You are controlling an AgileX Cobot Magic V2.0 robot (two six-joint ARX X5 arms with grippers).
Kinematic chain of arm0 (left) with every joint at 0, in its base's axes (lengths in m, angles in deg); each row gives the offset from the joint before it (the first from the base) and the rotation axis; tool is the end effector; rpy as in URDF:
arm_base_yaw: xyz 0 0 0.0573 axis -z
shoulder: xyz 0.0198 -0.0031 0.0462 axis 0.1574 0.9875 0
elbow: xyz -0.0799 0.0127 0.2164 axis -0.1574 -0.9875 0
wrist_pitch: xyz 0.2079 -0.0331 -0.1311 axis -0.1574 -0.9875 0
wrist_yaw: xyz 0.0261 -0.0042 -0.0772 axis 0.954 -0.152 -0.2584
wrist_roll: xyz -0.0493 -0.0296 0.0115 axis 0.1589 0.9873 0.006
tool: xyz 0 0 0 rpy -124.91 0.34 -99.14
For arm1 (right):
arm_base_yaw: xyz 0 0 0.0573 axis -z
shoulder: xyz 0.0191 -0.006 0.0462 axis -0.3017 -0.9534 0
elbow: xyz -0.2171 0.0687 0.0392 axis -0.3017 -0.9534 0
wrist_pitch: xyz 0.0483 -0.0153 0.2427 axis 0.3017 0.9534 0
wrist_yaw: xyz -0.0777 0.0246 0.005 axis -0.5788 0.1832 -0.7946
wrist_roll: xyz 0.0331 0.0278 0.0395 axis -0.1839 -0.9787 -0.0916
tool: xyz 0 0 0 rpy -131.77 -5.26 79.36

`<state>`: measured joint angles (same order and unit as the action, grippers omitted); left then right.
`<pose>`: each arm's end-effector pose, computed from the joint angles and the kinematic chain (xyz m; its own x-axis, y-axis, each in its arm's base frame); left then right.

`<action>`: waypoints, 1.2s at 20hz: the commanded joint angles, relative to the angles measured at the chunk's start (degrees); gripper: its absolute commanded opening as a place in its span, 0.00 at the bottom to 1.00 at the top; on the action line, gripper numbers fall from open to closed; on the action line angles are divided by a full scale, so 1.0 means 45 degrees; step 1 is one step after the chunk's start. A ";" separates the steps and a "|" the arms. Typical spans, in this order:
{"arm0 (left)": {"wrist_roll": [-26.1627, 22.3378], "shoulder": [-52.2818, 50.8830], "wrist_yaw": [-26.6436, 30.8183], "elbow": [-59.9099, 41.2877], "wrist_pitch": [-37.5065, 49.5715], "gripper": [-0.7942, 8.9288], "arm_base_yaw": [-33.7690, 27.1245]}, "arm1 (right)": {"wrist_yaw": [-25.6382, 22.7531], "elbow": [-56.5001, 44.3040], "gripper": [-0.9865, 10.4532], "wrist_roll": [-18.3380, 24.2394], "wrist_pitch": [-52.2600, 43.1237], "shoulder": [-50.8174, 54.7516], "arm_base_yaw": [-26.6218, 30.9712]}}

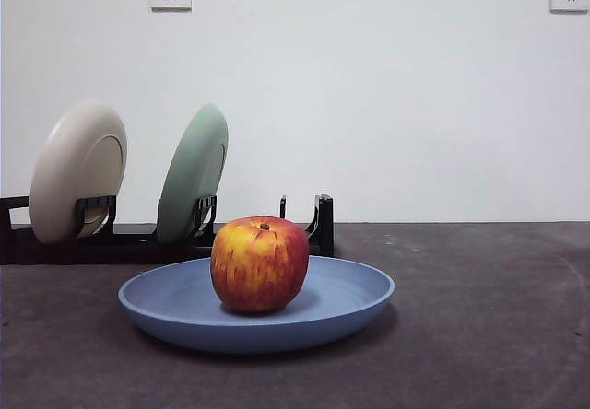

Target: Take the blue plate from the plate rack,put the plate on the table,take the apple from the table,put the apple in the plate

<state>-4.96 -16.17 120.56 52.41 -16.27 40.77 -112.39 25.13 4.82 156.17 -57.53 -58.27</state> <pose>0.1057 -0.0957 0.3578 0.7282 -0.0662 -0.6822 0.3066 0.9216 0.2378 0.1434 0.0983 0.4230 0.7881 -0.0028 -0.6156 -0.2246 0.9297 -0.2919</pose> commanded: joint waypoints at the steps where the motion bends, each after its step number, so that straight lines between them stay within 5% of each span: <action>1: -0.0243 0.0000 0.0039 -0.0126 0.0102 0.08 -0.0146 | -0.0005 -0.0053 0.09 0.0073 0.0243 -0.0024 0.0005; 6: -0.1783 -0.0165 0.0466 -0.0374 0.2365 0.08 -0.2016 | -0.0010 -0.0053 0.09 0.0073 0.0243 -0.0024 0.0005; 8: -0.2948 -0.0748 -0.0160 -0.1535 0.5527 0.08 -0.3570 | -0.0005 -0.0053 0.09 0.0073 0.0243 -0.0024 0.0005; 11: -0.4648 -0.2302 -0.3575 -0.5110 1.1293 0.08 -0.5829 | -0.0010 -0.0053 0.09 0.0073 0.0243 -0.0024 0.0005; 15: -0.4843 -0.4235 -0.4639 -1.0137 1.6631 0.08 -0.8024 | -0.0010 -0.0053 0.09 0.0073 0.0243 -0.0024 0.0005; 24: -0.4269 -0.8714 -0.4629 -1.5038 1.5548 0.08 -0.9850 | -0.0010 -0.0053 0.09 0.0073 0.0243 -0.0024 0.0005</action>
<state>-24.54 -55.18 99.78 -14.85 53.17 -3.34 -112.39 25.13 4.82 156.17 -57.55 -58.27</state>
